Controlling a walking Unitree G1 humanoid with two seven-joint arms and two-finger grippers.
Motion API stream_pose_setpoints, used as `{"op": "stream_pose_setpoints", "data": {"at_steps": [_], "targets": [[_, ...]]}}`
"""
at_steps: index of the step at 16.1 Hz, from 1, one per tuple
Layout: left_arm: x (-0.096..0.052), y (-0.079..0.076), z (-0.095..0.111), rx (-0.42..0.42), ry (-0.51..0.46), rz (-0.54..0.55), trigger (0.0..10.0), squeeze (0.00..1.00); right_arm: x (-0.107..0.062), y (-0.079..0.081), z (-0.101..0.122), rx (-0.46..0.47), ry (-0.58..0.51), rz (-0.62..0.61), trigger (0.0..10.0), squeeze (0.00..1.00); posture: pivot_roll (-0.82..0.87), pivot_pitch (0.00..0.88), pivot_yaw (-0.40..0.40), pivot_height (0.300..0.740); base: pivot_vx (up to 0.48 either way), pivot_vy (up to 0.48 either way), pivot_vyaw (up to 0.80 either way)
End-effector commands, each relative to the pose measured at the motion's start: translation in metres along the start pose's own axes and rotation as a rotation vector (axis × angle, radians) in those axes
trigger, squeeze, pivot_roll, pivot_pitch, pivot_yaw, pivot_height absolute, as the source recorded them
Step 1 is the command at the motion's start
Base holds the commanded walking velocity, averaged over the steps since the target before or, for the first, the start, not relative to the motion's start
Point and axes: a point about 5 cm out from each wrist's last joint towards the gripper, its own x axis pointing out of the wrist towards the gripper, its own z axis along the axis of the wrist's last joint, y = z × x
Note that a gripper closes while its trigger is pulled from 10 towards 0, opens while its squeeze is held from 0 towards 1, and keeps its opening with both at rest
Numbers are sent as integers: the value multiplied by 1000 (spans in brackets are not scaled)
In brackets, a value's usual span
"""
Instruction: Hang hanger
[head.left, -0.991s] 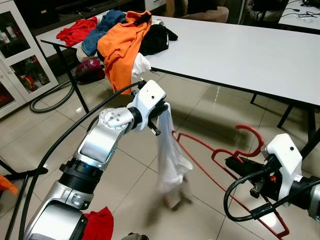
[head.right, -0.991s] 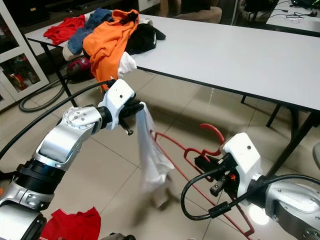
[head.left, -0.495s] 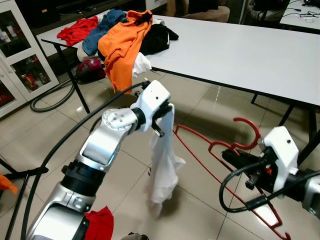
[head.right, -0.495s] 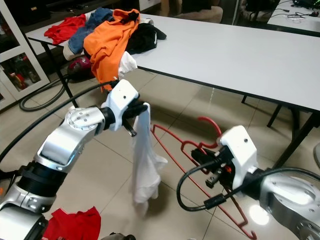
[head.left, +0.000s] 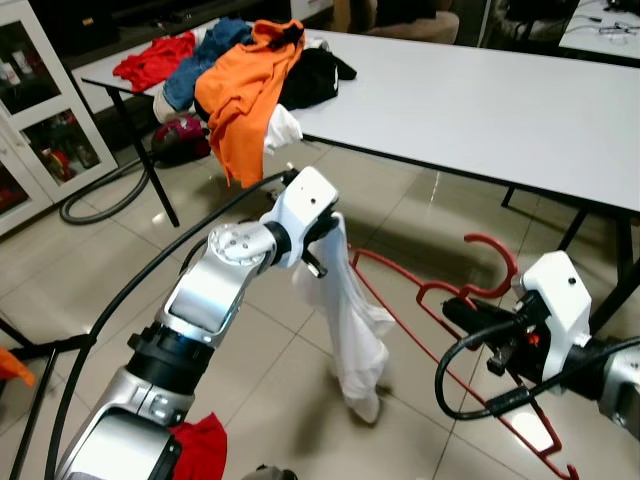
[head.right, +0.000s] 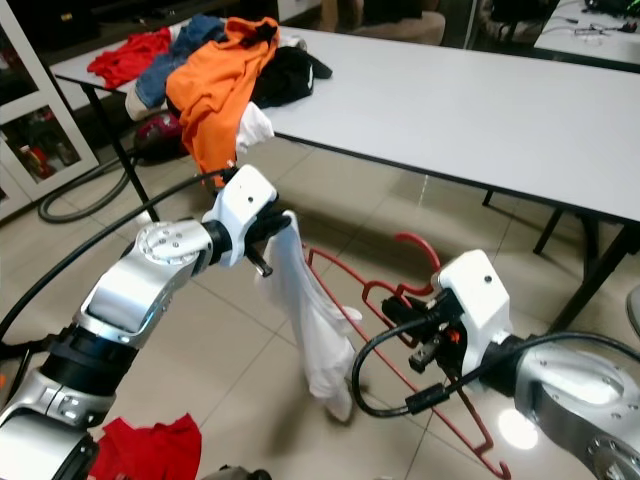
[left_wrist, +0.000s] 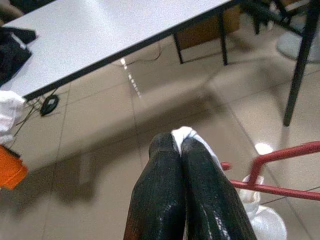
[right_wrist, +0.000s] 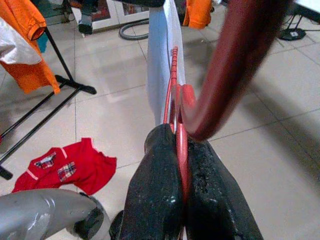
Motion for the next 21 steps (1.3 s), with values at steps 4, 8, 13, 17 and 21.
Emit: {"op": "stream_pose_setpoints", "data": {"at_steps": [4,8,13,17,21], "targets": [[-1,12,12,13,-29,51,10000,0,-3,6,4,-21,-9,9,10000,0,-250,1,108,740,0,0,0],[-3,2,20,22,-67,-17,10000,0,-1,0,5,-32,-12,-24,10000,0,-245,0,99,740,0,0,0],[-4,0,22,25,-77,-40,10000,0,2,-4,8,-40,-17,-38,10000,0,-243,0,96,740,0,0,0],[-1,-2,25,28,-84,-41,10000,0,7,3,6,-31,-12,9,10000,0,-243,0,99,740,0,0,0],[-3,2,33,27,-107,-36,10000,0,10,3,0,-8,12,-10,10000,0,-245,0,104,740,0,0,0]]}}
